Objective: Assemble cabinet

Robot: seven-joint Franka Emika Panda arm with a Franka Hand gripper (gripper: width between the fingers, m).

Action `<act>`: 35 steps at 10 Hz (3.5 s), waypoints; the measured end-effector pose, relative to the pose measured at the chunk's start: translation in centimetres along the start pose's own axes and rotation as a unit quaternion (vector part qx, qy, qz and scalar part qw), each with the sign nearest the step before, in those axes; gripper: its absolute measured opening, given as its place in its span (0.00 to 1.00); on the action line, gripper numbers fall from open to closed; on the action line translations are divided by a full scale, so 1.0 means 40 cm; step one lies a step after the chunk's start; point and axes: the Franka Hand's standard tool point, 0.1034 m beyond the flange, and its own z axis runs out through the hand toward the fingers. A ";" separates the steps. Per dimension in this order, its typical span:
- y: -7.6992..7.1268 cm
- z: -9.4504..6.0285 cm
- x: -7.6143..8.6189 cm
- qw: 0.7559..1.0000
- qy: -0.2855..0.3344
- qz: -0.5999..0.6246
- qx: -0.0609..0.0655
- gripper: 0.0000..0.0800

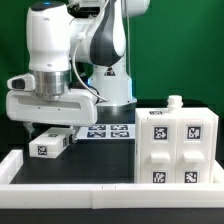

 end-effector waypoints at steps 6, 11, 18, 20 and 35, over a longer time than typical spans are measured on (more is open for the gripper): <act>-0.006 -0.003 0.006 1.000 0.001 -0.008 0.000 0.70; -0.133 -0.231 0.049 0.998 -0.017 -0.001 0.056 0.70; -0.386 -0.409 0.277 0.996 -0.031 0.072 0.046 0.70; -0.383 -0.402 0.269 0.996 -0.033 0.072 0.045 0.70; -0.599 -0.447 0.383 0.997 -0.002 0.052 0.053 0.70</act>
Offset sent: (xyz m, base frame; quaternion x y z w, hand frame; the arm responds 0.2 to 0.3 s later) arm 0.0006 -0.0020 -0.0002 -0.0013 0.0016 -0.0057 1.0000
